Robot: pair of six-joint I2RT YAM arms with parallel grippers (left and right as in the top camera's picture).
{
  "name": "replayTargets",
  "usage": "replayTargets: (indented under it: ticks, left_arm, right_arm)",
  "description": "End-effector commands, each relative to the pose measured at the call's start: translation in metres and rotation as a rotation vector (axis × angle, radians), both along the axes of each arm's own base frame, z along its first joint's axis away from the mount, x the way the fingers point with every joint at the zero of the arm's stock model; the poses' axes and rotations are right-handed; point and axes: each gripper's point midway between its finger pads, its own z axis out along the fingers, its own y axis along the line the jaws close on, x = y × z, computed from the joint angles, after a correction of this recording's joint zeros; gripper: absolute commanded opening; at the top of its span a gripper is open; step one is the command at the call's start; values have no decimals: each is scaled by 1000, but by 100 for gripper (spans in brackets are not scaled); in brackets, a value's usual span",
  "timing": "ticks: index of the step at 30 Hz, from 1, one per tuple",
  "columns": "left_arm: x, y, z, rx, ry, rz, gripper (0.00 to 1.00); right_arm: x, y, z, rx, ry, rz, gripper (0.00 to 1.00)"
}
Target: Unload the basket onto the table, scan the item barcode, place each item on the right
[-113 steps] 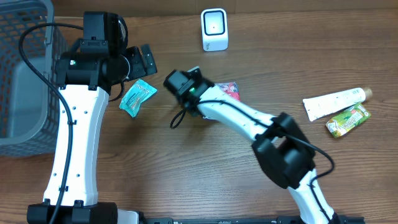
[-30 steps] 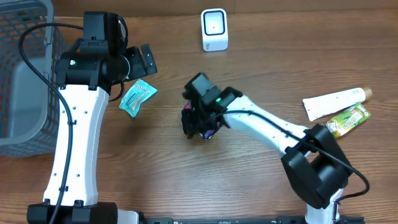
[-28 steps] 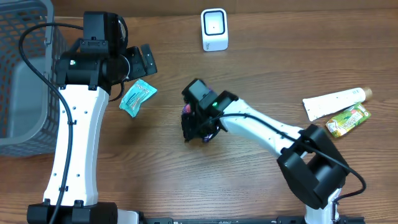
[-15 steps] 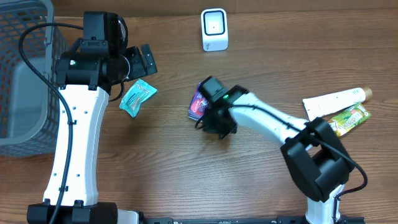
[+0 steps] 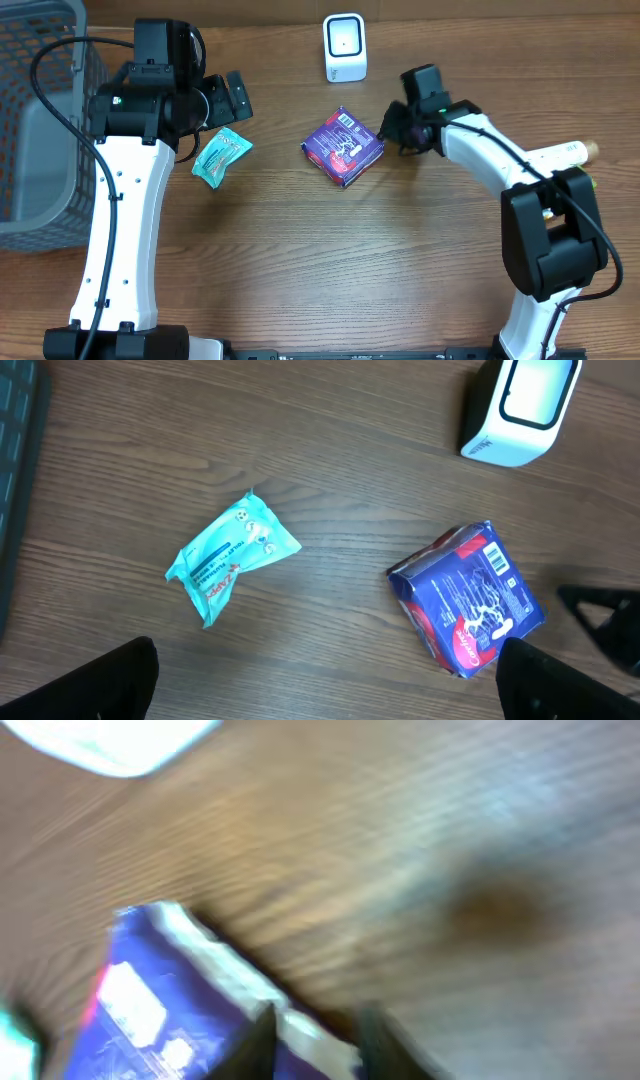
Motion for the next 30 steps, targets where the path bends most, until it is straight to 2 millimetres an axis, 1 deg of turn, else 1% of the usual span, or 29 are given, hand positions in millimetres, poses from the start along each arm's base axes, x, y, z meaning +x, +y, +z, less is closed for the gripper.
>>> replayTargets:
  ticks: [1,2,3,4,6,8,11,16,18,20,23,26,30]
  left_arm:
    - [2,-1,1,7,-4,-19,99]
    - [2,-1,1,7,-4,-19,99]
    - [2,-1,1,7,-4,-19,99]
    - [2,-1,1,7,-4,-19,100]
    - [2,-1,1,7,-4,-19,99]
    - [2,-1,1,7,-4,-19,100]
    - [2,-1,1,7,-4,-19,100]
    - [2,-1,1,7,-4,-19,100]
    - [2,-1,1,7,-4,-19,100]
    - [2,-1,1,7,-4,-19,100]
    - [2,-1,1,7,-4,-19,100]
    - [2,-1,1,7,-4,-19,100]
    - [2,-1,1,7,-4,-19,100]
  right_arm:
    - [-7,21,3,75,9,92,60]
    - [-11,22,4,104,32,100,72]
    - [-15,23,4,145,65,98,81]
    - [-19,21,4,176,100,78,87]
    - [-24,12,2,212,171,6,93]
    - [-29,6,3,222,206,-22,94]
    - [-37,9,4,245,245,-29,95]
    - [-51,34,5,266,274,31,94]
    - [-59,42,0,258,302,7,94]
    - [-69,47,-11,231,334,-33,93]
    - [-84,62,-24,217,350,-15,92]
    - [-88,71,-29,204,333,-24,91]
    - [-86,75,-36,167,286,-38,88]
